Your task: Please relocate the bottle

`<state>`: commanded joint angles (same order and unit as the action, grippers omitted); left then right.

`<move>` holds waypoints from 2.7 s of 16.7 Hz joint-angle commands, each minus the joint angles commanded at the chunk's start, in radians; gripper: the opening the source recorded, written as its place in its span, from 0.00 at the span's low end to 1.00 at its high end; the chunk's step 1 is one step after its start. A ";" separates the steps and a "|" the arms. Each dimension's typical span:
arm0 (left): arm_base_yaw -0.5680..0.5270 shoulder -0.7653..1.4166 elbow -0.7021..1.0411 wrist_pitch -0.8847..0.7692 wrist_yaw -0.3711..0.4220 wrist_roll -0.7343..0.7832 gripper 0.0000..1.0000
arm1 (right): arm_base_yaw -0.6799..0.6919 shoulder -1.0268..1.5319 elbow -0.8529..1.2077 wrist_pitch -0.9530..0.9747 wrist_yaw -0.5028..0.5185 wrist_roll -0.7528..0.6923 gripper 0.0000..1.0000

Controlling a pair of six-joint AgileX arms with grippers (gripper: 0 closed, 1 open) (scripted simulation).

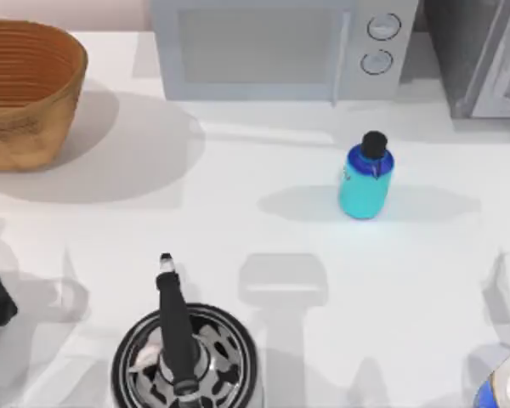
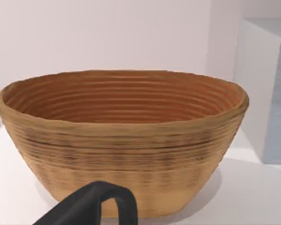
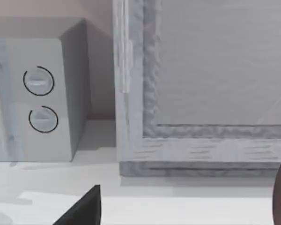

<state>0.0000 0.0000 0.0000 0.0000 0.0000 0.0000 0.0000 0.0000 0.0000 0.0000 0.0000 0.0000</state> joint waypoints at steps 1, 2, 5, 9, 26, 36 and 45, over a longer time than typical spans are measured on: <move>0.000 0.000 0.000 0.000 0.000 0.000 1.00 | 0.000 0.000 0.000 0.000 0.000 0.000 1.00; 0.000 0.000 0.000 0.000 0.000 0.000 1.00 | 0.000 0.000 0.000 0.000 0.000 0.000 1.00; -0.041 0.064 0.047 0.026 0.006 0.000 1.00 | 0.000 0.000 0.000 0.000 0.000 0.000 1.00; -0.159 0.298 0.187 0.103 0.014 0.004 1.00 | 0.000 0.000 0.000 0.000 0.000 0.000 1.00; -0.746 1.864 0.904 0.481 0.045 0.034 1.00 | 0.000 0.000 0.000 0.000 0.000 0.000 1.00; -0.765 1.889 0.933 0.459 0.046 0.034 1.00 | 0.000 0.000 0.000 0.000 0.000 0.000 1.00; -0.785 2.147 1.227 0.407 0.042 0.031 1.00 | 0.000 0.000 0.000 0.000 0.000 0.000 1.00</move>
<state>-0.7854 2.1471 1.2267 0.4067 0.0418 0.0306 0.0000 0.0000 0.0000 0.0000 0.0000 0.0000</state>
